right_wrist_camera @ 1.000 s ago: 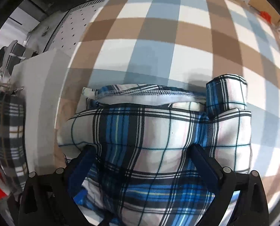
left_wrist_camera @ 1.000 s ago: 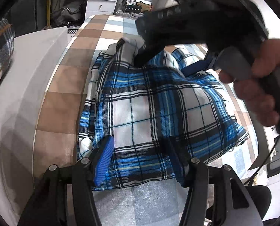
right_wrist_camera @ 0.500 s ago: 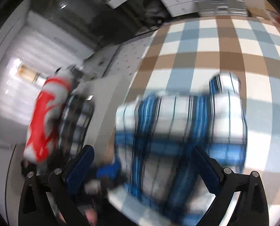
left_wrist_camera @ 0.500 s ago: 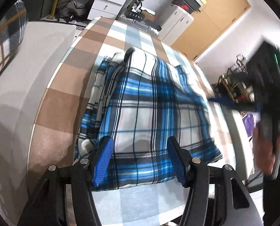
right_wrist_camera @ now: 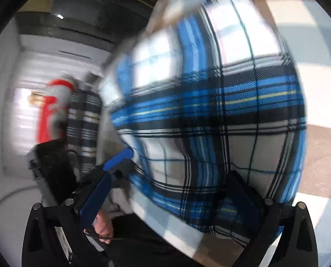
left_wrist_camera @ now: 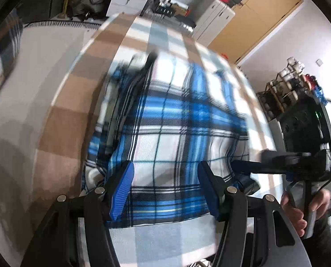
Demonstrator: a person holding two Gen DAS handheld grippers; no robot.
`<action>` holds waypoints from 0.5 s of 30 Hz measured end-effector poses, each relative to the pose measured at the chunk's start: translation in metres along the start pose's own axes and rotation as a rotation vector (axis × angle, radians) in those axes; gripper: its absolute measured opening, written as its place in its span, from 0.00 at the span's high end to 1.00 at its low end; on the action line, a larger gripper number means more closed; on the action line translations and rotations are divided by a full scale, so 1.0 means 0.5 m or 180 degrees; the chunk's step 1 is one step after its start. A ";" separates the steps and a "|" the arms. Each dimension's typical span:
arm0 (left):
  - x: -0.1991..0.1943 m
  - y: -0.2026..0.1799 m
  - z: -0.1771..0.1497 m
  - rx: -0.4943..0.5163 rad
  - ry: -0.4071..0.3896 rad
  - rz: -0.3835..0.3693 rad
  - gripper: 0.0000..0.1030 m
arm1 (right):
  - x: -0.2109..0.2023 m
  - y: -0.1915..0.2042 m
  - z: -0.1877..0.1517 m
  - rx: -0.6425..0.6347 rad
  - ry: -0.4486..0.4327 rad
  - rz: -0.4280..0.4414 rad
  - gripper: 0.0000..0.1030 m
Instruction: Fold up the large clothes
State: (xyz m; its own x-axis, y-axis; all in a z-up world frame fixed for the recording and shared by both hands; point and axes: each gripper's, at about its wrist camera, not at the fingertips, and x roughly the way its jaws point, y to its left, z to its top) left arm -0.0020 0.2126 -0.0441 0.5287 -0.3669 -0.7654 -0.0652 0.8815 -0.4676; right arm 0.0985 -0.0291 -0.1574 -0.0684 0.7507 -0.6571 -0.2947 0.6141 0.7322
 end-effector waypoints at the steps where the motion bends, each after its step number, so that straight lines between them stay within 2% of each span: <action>1: -0.015 -0.002 0.009 0.0006 -0.0053 0.0000 0.48 | -0.043 0.005 -0.007 -0.0105 -0.0229 0.0287 0.00; 3: -0.032 0.003 0.030 -0.0001 -0.0125 0.0151 0.47 | -0.098 0.006 -0.020 -0.0204 -0.0492 0.0552 0.00; 4: -0.036 0.010 0.041 -0.0034 -0.0145 0.0224 0.42 | -0.128 -0.004 -0.024 -0.0213 -0.0641 0.0608 0.00; 6: -0.038 0.027 0.055 -0.0145 -0.0178 0.0298 0.39 | -0.164 -0.029 -0.030 -0.0168 -0.0842 0.0518 0.00; 7: -0.029 0.036 0.062 -0.0204 -0.0101 0.0316 0.39 | -0.179 -0.049 -0.033 -0.0137 -0.0930 0.0418 0.00; 8: -0.014 0.045 0.067 -0.0259 0.0049 0.0316 0.39 | -0.179 -0.054 -0.036 -0.0137 -0.0957 0.0343 0.00; 10: 0.011 0.058 0.065 -0.0358 0.0208 0.0319 0.39 | -0.169 -0.075 -0.034 -0.0178 -0.0943 -0.0019 0.00; 13: 0.028 0.058 0.053 -0.0385 0.0243 0.0444 0.39 | -0.129 -0.080 -0.023 -0.0317 -0.0779 -0.0372 0.00; 15: 0.043 0.057 0.046 -0.0388 0.0324 0.0430 0.39 | -0.115 -0.090 -0.022 -0.0371 -0.0680 -0.0403 0.00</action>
State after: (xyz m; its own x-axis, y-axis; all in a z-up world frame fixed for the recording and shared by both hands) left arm 0.0270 0.2366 -0.0637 0.4204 -0.2812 -0.8626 -0.2350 0.8846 -0.4029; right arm 0.1054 -0.1026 -0.1549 0.1750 0.7117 -0.6803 -0.3965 0.6834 0.6130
